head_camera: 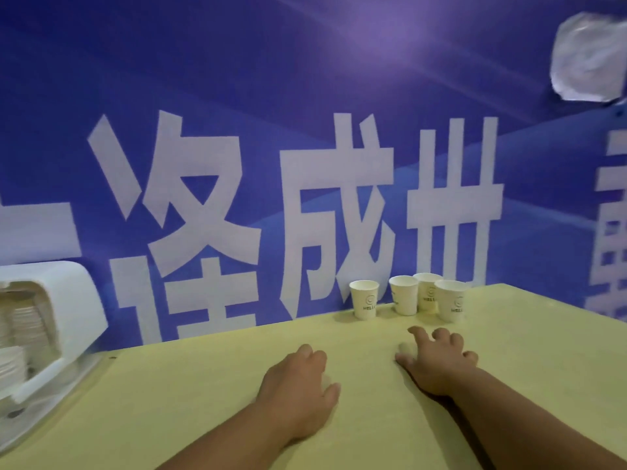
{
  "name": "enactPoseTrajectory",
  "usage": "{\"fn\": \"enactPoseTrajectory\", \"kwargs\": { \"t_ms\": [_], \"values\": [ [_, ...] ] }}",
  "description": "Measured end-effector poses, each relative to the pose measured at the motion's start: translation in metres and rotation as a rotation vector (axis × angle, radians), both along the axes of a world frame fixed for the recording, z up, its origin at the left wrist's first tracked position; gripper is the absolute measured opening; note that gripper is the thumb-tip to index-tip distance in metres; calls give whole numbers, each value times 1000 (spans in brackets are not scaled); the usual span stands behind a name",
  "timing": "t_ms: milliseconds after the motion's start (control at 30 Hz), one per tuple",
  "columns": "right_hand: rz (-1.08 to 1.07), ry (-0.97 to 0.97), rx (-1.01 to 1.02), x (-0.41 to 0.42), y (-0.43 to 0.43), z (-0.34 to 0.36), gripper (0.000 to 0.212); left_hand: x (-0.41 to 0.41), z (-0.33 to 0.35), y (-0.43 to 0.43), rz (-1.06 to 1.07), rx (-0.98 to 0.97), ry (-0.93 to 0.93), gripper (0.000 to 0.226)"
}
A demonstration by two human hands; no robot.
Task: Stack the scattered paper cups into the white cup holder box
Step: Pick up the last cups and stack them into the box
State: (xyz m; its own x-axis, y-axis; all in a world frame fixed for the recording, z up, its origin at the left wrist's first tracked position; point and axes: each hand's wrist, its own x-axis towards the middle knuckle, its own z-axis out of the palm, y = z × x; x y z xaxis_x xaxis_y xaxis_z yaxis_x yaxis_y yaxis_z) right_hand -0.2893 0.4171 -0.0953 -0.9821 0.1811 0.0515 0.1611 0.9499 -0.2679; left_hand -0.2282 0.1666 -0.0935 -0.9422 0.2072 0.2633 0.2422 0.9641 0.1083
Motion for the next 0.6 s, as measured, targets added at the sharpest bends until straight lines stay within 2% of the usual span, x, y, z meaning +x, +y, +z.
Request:
{"fn": "enactPoseTrajectory", "kwargs": {
  "t_ms": [133,233,300,367,433,533,600],
  "values": [
    [-102,58,-74,-28,21,2,118,-45,0,38,-19,32,-13,42],
    [-158,109,-187,-51,35,3,144,-84,-2,66,-22,117,-44,66],
    [-170,146,-257,-63,42,2,153,-106,2,80,-31,126,-85,85],
    [-174,205,-304,-74,46,-3,153,-123,7,93,-61,94,-119,102],
    [-189,301,-344,-85,48,-10,142,-140,9,105,-82,91,-123,115],
    [-234,459,-472,-103,54,-18,111,-168,4,116,-18,135,-99,119],
    [-256,499,-524,-108,56,-19,93,-181,-1,118,54,168,-66,113]
  ]
}}
